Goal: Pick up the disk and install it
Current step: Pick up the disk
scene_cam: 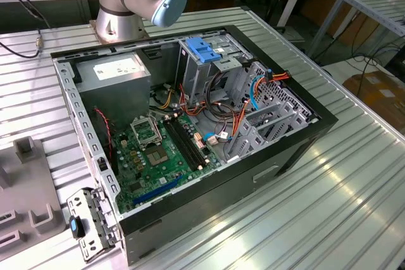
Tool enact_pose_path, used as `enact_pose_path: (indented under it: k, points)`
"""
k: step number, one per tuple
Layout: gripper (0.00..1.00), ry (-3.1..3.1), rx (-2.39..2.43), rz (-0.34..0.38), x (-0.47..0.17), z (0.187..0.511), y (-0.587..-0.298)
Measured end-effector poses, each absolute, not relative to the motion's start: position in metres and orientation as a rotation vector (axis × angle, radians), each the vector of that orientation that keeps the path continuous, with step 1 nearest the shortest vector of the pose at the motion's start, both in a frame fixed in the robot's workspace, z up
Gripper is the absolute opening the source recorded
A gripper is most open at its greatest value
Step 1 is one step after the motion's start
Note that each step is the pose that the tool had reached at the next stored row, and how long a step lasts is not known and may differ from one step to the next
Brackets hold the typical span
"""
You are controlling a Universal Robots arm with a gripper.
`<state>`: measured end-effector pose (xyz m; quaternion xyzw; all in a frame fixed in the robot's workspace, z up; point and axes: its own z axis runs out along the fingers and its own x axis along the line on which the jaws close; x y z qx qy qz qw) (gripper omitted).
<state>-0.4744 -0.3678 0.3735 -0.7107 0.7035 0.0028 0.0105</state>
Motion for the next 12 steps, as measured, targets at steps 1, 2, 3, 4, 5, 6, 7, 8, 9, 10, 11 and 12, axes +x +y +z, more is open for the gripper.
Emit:
enact_pose_path:
  k: [1,2,3,4,5,6,7,8,9,10,11,12]
  points:
    - [0.37,2.195,-2.218,0.01,-0.4744,0.3744,-0.3678]
    - [0.37,2.195,-2.217,0.011,-0.4744,0.3755,-0.3678]
    - [0.37,2.194,-2.217,0.012,-0.4744,0.3761,-0.3678]
    - [0.37,2.194,-2.216,0.013,-0.4744,0.3767,-0.3678]
    - [0.37,2.194,-2.216,0.014,-0.4744,0.3777,-0.3678]
    - [0.37,2.193,-2.216,0.014,-0.4744,0.3782,-0.3678]
    - [0.37,2.193,-2.216,0.014,-0.4744,0.3788,-0.3678]
    - [0.37,2.193,-2.216,0.014,-0.4744,0.3794,-0.3678]
    - [0.37,2.193,-2.216,0.014,-0.4744,0.38,-0.3678]
    - [0.37,2.193,-2.216,0.014,-0.4744,0.3805,-0.3678]
    - [0.37,2.193,-2.216,0.015,-0.4744,0.3819,-0.3678]
    - [0.37,2.193,-2.216,0.015,-0.4744,0.3825,-0.3678]
